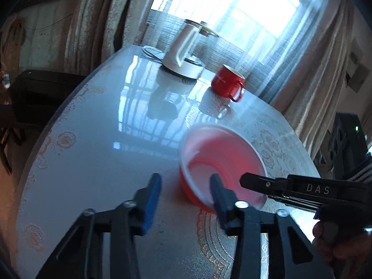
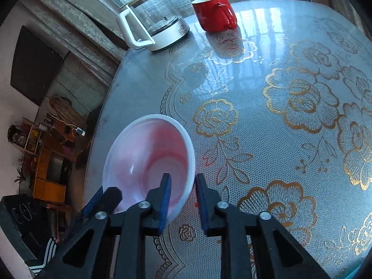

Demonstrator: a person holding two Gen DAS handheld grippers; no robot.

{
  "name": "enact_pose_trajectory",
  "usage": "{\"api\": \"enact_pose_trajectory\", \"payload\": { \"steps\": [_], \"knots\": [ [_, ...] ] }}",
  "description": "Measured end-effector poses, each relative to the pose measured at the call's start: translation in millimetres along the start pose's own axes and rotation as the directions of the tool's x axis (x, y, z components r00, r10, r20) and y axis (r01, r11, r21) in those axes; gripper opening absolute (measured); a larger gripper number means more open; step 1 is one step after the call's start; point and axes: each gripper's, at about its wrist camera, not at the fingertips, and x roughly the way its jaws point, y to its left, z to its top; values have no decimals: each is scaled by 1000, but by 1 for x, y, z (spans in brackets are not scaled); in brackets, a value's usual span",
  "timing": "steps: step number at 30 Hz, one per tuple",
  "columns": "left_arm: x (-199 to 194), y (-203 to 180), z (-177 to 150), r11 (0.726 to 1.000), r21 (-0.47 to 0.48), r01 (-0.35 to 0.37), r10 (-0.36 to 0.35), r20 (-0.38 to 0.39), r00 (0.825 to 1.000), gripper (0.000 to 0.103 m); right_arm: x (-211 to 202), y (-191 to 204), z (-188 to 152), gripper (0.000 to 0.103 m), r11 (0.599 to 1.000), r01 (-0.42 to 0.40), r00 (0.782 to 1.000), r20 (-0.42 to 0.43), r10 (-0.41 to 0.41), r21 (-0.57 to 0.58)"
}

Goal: Organize plates and bowls
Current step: 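Close both grippers together on the red plastic bowl rim, then lift the red bowl with both grippers and carry it over the steel bowl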

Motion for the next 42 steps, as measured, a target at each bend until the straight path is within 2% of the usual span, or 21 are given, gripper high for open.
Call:
{"api": "enact_pose_trajectory", "payload": {
  "steps": [4,10,16,27,37,42],
  "knots": [
    [1,-4,-1,1000,20,-2,3,-5,1000,23,-3,3,-3,13,1000,6,1000,7,-6,-12],
    [1,-9,-3,999,47,-4,4,2,1000,16,-12,3,-10,12,1000,17,1000,21,-17,-8],
    [-7,-17,-4,997,73,16,-18,22,1000,16,-29,1,-16,12,1000,21,998,54,-21,7],
    [-37,-39,-16,987,158,26,-44,107,993,16,-67,1,-38,12,999,0,992,126,-5,34],
    [-67,-61,-25,971,228,68,-110,176,978,16,-101,-5,-64,13,998,-20,977,211,6,62],
    [-86,-75,-33,958,279,71,-134,212,968,16,-119,-12,-78,13,993,-60,969,246,35,97]
  ]
}}
